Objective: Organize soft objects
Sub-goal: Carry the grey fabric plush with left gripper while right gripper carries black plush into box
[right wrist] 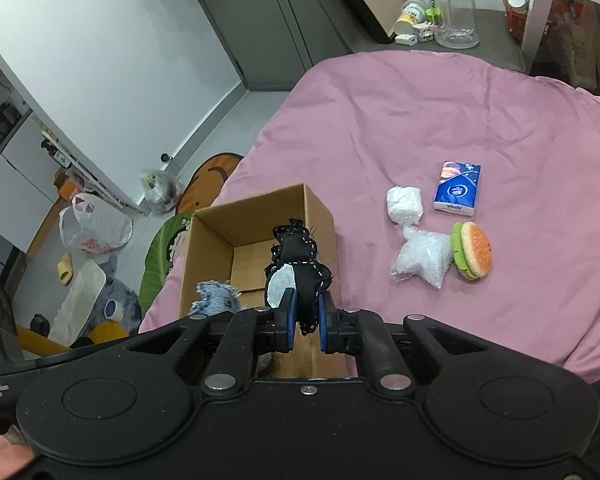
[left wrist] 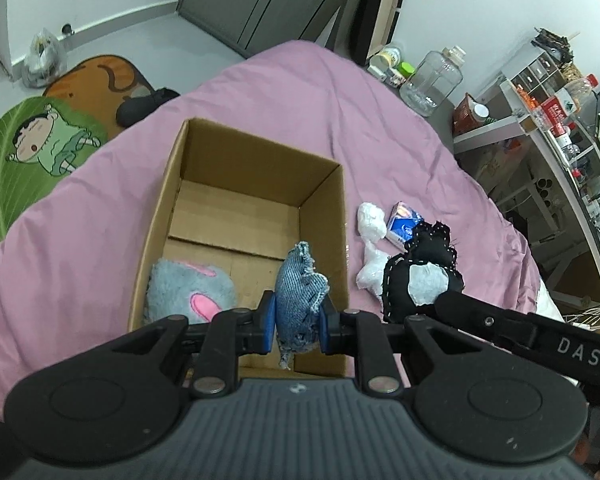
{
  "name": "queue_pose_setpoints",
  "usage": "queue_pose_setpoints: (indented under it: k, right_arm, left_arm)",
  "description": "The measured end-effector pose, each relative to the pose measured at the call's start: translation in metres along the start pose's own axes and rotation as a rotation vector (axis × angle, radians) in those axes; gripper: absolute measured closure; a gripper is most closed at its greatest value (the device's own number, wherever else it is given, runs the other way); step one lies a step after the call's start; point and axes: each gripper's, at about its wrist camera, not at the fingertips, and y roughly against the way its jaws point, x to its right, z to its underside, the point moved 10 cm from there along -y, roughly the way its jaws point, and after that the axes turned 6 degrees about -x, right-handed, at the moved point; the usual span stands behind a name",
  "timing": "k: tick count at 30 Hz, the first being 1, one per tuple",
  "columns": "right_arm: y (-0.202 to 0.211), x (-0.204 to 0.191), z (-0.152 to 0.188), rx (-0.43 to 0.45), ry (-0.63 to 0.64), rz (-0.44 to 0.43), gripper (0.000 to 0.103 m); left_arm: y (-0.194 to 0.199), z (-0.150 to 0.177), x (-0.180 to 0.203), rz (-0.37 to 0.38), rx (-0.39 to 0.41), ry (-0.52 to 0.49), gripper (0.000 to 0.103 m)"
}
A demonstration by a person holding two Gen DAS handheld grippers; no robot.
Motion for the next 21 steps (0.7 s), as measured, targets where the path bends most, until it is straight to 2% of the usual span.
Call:
queue_pose_setpoints:
  k: [7,10,14,21]
  right_arm:
    - [-0.015,-0.005,0.0,-0.037,0.016,0.01,0.092]
    - [-0.021,-0.005,-0.002,-0.049,0.023,0.018,0.092]
    - [-0.028,-0.009,-0.005,-0.067,0.028,0.019,0.092]
    - [-0.042,-0.021,-0.004,-0.114,0.063,0.017,0.091]
  left_arm:
    - [-0.018,-0.002,-0.007,0.008,-0.036,0.034,0.083]
    - [-0.024,-0.002,-0.006,0.016,-0.06,0.021,0.079]
    - [-0.03,-0.005,-0.011,0.021,-0.109,0.063,0.074]
    - [-0.014,-0.024,-0.024,-0.01,-0.068,0.078,0.073]
